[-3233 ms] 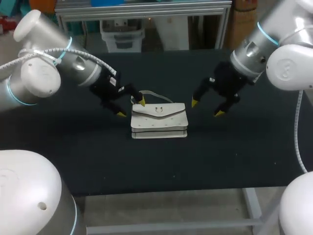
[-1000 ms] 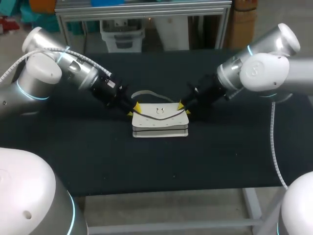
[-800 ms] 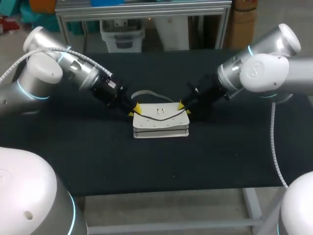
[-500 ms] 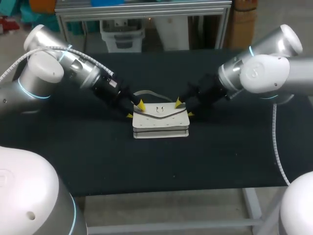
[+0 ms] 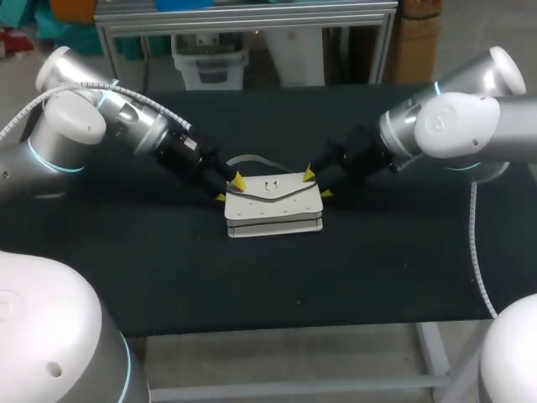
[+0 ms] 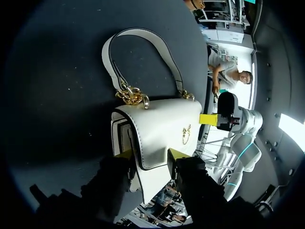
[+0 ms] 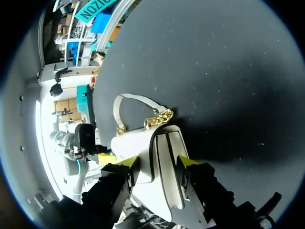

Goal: Pick up the bag, open it, inspect its contents, close it, and place it on the opposite side

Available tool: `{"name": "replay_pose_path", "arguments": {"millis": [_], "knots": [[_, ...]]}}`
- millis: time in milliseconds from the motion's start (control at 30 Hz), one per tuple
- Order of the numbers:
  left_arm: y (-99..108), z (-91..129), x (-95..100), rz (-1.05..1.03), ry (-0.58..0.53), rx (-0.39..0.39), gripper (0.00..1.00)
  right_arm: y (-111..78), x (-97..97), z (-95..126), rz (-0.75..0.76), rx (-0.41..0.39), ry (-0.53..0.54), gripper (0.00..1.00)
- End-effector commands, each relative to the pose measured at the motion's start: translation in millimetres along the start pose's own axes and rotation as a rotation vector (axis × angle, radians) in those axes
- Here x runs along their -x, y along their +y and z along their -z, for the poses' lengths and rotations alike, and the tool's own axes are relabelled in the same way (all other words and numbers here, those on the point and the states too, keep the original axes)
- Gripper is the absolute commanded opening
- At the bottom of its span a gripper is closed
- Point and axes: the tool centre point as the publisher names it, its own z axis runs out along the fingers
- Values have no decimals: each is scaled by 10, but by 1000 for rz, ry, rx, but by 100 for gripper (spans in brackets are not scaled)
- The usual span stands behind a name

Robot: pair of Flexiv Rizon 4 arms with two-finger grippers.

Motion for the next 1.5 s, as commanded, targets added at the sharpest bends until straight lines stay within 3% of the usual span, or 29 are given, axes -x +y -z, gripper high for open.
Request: {"name": "replay_pose_path", "arguments": {"millis": [33,133,200,267,300,333,733,767,800,833,867,900,1500], "knots": [[16,-6,-6,1,-3,-7,46,-4,-9,0,5,-6,5,49],[-5,-50,-24,2,-14,5,47,-2,-3,-24,6,-15,0,48],[-34,-82,-29,10,-22,9,41,-2,2,-59,5,-24,-3,40],[-50,-93,-26,13,-19,14,14,-8,5,-87,7,-33,-8,25],[-58,-102,-22,14,-18,16,0,-11,9,-98,8,-37,-11,6],[-61,-105,-21,14,-19,17,0,-14,12,-104,9,-39,-14,0],[-23,-73,-43,6,-33,6,0,-20,15,-57,23,-49,-24,0],[-7,-60,-41,7,-46,2,9,-20,16,-46,22,-51,-24,45],[10,-47,-38,10,-48,-6,39,-25,20,-21,22,-51,-23,100],[22,-33,-35,10,-47,-6,51,-29,20,-4,24,-49,-24,100],[41,-13,-30,14,-52,-16,91,-37,21,27,28,-45,-27,100],[57,1,-29,15,-52,-18,100,-42,23,56,31,-43,-29,100],[235,177,-92,33,-90,-71,100,-198,-26,356,78,-5,-34,100]]}}
